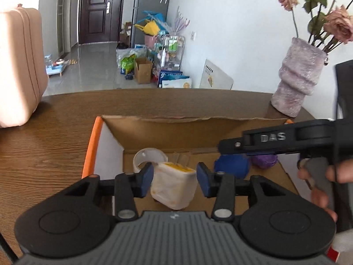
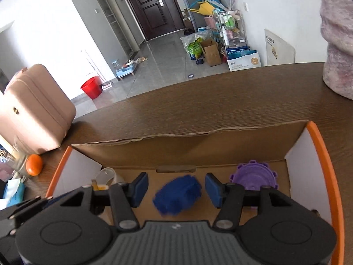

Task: Organize rigid objects
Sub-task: 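Carry the cube container and blue cap over the red box and release both, then withdraw both grippers from the box toward the remaining table items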

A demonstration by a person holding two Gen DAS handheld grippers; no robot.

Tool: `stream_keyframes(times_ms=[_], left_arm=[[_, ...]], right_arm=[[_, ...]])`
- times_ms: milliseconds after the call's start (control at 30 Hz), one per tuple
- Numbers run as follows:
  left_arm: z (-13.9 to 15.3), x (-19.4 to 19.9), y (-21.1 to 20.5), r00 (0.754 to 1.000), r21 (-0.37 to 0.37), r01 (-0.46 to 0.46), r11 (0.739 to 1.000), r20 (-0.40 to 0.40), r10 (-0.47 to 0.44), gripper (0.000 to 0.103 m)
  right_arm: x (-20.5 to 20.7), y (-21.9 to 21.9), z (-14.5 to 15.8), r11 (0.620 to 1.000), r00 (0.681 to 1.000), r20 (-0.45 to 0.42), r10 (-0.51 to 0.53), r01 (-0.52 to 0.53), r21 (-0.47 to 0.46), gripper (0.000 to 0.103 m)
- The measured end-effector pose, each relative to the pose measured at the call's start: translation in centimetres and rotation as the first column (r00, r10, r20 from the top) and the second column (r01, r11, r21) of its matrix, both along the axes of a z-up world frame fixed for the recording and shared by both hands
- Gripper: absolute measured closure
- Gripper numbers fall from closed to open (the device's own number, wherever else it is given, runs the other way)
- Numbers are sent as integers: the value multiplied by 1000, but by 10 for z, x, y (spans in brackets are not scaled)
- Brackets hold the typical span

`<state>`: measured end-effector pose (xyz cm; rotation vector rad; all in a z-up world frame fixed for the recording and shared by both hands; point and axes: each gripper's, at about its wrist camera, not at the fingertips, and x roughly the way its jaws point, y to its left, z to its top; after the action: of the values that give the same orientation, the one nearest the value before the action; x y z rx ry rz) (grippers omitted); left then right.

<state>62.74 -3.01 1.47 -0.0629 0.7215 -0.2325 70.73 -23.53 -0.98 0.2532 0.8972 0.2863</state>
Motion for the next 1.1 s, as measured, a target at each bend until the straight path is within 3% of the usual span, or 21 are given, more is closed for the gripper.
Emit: stream_keyframes(times_ms=[233,300,433,633,700,900,1100], left_arm=[[43,-48,8,994,10,30,999,104,-31,41],[60,-65,11,991,7,27,1000,129,-28,36],[93,-103,15,986,23,23,999,162,-27,36],[139,-181,18,962,24,24,999,272,-30,33],[147,-207,18,955,36,17,999,297,-27,33],[142,-285,18,929,78,-14,997,371,-16,30],[92,-383,17,903,120,-45,992,428,-10,25]], right_arm=[[-12,-16,22,999,999,7,-49,49,15,45],[-28,-22,39,998,998,30,-62,61,11,39],[-69,-33,77,998,995,78,-63,63,8,35],[-149,-45,122,1000,988,156,-4,5,-4,34],[-179,-48,132,1000,982,189,19,-18,-8,28],[-269,-49,133,996,959,272,83,-74,-42,26],[-360,-55,104,991,932,338,132,-118,-63,25]])
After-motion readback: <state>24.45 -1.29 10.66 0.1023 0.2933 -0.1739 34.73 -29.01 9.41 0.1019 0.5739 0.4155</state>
